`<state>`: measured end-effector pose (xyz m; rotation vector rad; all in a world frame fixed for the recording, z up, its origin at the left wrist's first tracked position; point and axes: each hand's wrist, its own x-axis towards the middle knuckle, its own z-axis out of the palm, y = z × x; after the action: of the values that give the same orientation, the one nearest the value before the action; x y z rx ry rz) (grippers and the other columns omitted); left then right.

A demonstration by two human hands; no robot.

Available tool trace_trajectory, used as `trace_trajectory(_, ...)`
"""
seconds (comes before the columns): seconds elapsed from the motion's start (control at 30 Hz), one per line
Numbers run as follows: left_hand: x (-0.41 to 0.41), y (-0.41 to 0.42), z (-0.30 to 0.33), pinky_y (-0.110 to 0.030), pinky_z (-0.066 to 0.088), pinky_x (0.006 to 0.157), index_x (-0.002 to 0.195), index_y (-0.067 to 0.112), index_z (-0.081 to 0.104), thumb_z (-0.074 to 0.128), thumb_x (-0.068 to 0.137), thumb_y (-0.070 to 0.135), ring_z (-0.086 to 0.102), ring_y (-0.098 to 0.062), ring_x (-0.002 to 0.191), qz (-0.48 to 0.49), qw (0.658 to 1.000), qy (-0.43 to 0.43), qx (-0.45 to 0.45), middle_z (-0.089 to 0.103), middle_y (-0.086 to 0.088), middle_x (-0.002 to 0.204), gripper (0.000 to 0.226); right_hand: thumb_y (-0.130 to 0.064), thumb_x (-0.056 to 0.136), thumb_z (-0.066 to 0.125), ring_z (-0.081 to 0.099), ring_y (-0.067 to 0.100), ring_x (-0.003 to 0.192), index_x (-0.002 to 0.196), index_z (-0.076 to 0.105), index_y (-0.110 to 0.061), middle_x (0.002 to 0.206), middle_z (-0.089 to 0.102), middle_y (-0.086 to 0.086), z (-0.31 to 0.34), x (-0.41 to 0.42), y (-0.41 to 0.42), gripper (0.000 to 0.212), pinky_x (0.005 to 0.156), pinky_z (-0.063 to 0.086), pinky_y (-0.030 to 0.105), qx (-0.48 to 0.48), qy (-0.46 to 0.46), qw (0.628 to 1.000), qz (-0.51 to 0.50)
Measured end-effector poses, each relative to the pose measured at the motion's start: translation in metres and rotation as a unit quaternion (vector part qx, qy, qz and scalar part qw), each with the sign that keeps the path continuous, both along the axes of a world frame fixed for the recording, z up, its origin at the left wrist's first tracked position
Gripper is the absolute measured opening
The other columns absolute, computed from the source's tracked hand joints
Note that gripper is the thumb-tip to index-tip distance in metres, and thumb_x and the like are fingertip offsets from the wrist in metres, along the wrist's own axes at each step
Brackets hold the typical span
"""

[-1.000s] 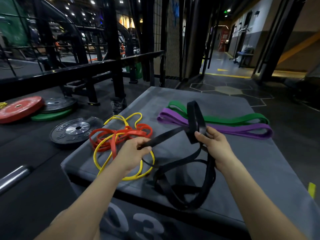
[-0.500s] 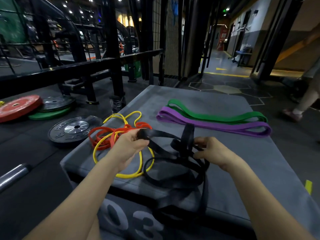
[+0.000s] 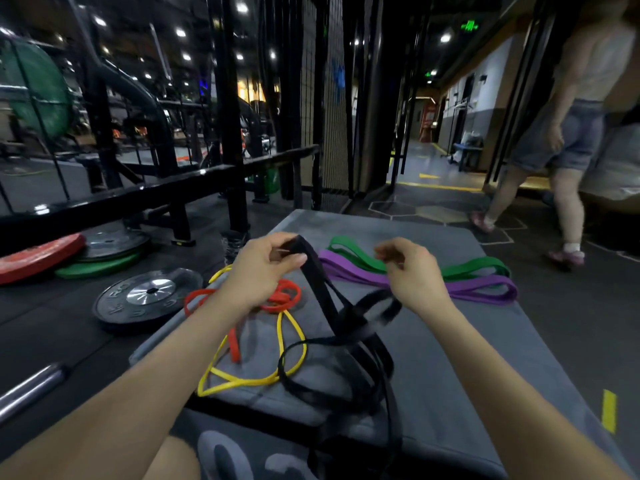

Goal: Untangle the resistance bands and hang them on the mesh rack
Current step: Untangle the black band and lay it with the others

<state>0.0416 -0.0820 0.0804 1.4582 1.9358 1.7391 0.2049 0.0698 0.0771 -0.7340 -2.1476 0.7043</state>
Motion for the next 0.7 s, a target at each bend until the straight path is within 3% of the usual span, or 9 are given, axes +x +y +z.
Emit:
trace_trajectory(0.13,0.013,-0.004,0.044,-0.025,0.046,0.087,0.093,0.027,0.063,0.063,0.084,0.003,0.062,-0.010,0.088,-0.032,0.998,0.042,0.018,0.068,-0.001,0.094,0.025,-0.010,0.093,0.052,0.061,0.015,0.093,0.108,0.065,-0.009,0.097,0.067,0.001,0.042,-0.016,-0.026,0.020,0.083,0.047,0.026,-0.015,0.002,0.989,0.144)
trace_trajectory(0.2,0.018,-0.008,0.064,-0.020,0.046,0.085,0.098,0.020,0.064,0.063,0.084,0.003,0.062,-0.003,0.086,-0.049,0.997,0.061,0.016,0.067,-0.003,0.097,0.022,-0.013,0.094,0.052,0.063,0.014,0.091,0.106,0.065,-0.010,0.097,0.069,0.004,0.057,-0.019,-0.040,0.018,0.082,0.048,0.028,0.009,-0.019,0.979,0.203)
trace_trajectory(0.27,0.021,-0.014,0.082,-0.015,0.046,0.085,0.103,0.013,0.061,0.062,0.083,0.000,0.060,0.006,0.081,-0.062,0.996,0.069,0.016,0.065,-0.002,0.096,0.024,-0.007,0.093,0.052,0.060,0.004,0.078,0.099,0.064,-0.015,0.087,0.066,0.000,0.070,-0.019,-0.049,0.016,0.074,0.047,0.019,-0.017,0.009,0.969,0.248)
trace_trajectory(0.37,0.026,-0.029,0.104,-0.013,0.047,0.084,0.105,0.009,0.060,0.059,0.084,-0.004,0.060,0.008,0.078,-0.083,0.994,0.064,0.030,0.064,0.001,0.093,0.024,-0.002,0.091,0.054,0.051,0.016,0.072,0.081,0.060,-0.017,0.073,0.057,0.004,0.089,-0.013,-0.060,0.018,0.069,0.045,0.027,-0.073,0.046,0.955,0.283)
trace_trajectory(0.5,0.031,-0.048,0.126,-0.015,0.054,0.075,0.109,0.005,0.060,0.053,0.086,-0.006,0.063,0.003,0.076,-0.100,0.992,0.006,0.079,0.065,0.001,0.088,0.026,-0.003,0.086,0.061,0.050,0.015,0.063,0.068,0.057,-0.019,0.064,0.054,0.003,0.117,-0.010,-0.079,0.025,0.059,0.046,0.027,0.007,0.069,0.961,0.268)
trace_trajectory(0.6,0.038,-0.057,0.141,-0.021,0.055,0.074,0.093,0.014,0.063,0.053,0.087,-0.005,0.063,-0.002,0.073,-0.096,0.988,-0.026,0.117,0.065,0.002,0.082,0.022,-0.010,0.082,0.067,0.052,0.016,0.060,0.062,0.056,-0.024,0.060,0.054,-0.001,0.135,-0.012,-0.088,0.026,0.061,0.049,0.038,0.074,0.091,0.969,0.219)
trace_trajectory(0.7,0.045,-0.062,0.155,-0.019,0.055,0.073,0.093,0.015,0.061,0.053,0.087,-0.005,0.062,-0.001,0.073,-0.082,0.986,-0.026,0.143,0.062,-0.001,0.085,0.022,-0.013,0.080,0.069,0.053,0.013,0.058,0.063,0.061,-0.021,0.061,0.059,0.003,0.147,-0.012,-0.095,0.020,0.059,0.049,0.035,0.106,0.116,0.970,0.186)
